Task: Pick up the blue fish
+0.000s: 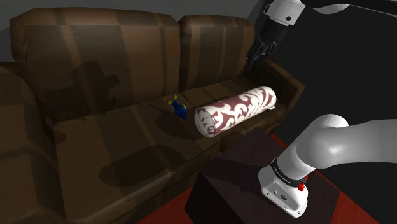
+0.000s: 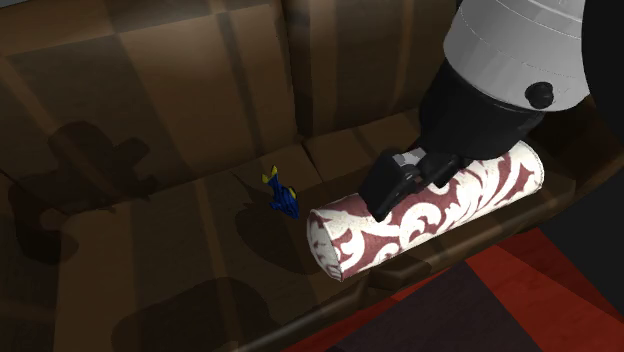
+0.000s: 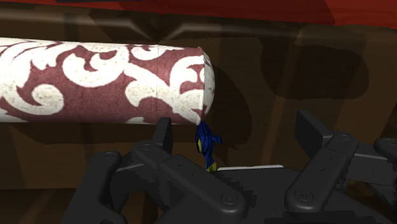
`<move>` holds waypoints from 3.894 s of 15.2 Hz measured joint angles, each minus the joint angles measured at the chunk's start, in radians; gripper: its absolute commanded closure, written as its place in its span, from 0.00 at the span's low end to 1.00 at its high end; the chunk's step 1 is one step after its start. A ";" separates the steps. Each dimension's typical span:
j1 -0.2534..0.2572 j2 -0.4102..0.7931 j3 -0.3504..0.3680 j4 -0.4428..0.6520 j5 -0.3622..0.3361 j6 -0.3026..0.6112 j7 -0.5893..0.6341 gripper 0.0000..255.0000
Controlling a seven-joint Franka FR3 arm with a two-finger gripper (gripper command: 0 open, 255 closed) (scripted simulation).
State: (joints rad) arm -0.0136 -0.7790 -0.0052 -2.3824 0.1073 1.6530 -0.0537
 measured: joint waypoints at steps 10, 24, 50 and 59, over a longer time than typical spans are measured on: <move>0.019 0.349 -0.003 0.117 -0.018 0.116 -0.071 0.00; 0.039 0.973 0.008 0.473 -0.062 0.182 -0.166 0.00; 0.089 1.892 0.023 1.381 -0.141 -0.045 -0.238 1.00; 0.089 1.892 0.023 1.383 -0.141 -0.045 -0.238 1.00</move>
State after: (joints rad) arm 0.0752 1.1129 0.0174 -0.9993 -0.0335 1.6083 -0.2916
